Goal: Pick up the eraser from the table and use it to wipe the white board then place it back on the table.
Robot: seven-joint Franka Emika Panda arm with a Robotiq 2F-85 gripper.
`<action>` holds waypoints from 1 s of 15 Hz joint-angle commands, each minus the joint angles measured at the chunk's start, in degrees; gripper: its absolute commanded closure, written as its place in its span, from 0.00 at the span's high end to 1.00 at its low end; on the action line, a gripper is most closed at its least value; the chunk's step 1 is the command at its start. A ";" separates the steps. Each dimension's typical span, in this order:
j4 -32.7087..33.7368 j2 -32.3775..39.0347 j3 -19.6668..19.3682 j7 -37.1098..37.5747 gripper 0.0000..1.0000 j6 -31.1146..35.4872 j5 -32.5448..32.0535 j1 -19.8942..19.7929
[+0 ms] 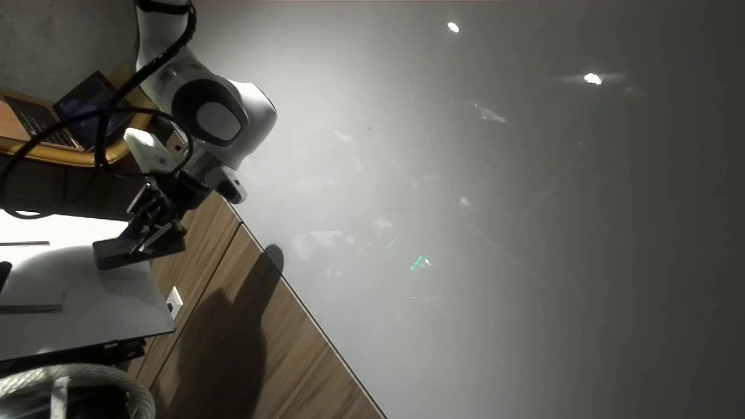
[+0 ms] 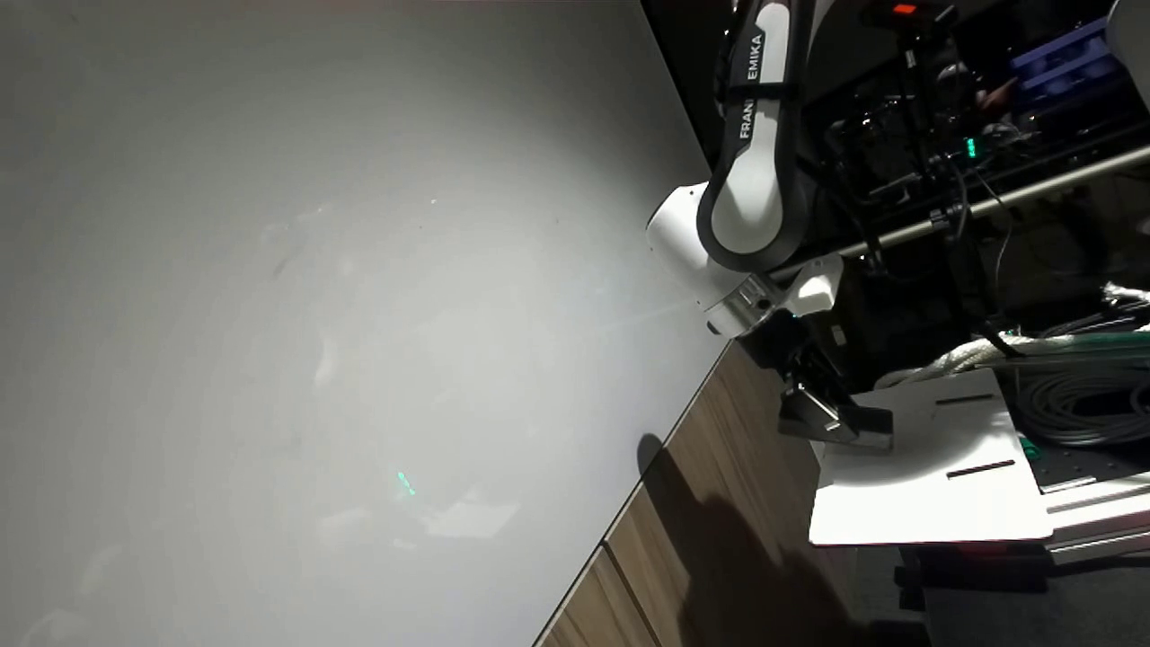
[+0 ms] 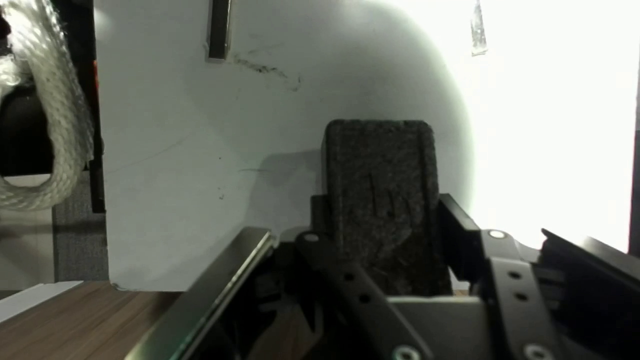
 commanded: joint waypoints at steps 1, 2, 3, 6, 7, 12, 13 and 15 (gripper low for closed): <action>2.62 1.45 -0.10 -2.10 0.29 -2.58 1.64 -0.50; 2.92 1.66 -0.13 -2.13 0.29 -2.75 1.59 -0.56; 3.22 1.89 -0.19 -2.18 0.29 -2.84 1.54 -0.64; 3.73 2.40 -0.35 -2.36 0.29 -3.10 1.52 -0.83; 3.80 2.54 -0.41 -2.46 0.29 -3.19 1.50 -0.93; 3.94 2.91 -0.89 -2.85 0.29 -4.67 1.23 -1.43; 3.95 2.97 -0.97 -2.94 0.29 -4.85 1.22 -1.60; 4.03 3.12 -1.01 -3.19 0.29 -5.02 1.35 -1.85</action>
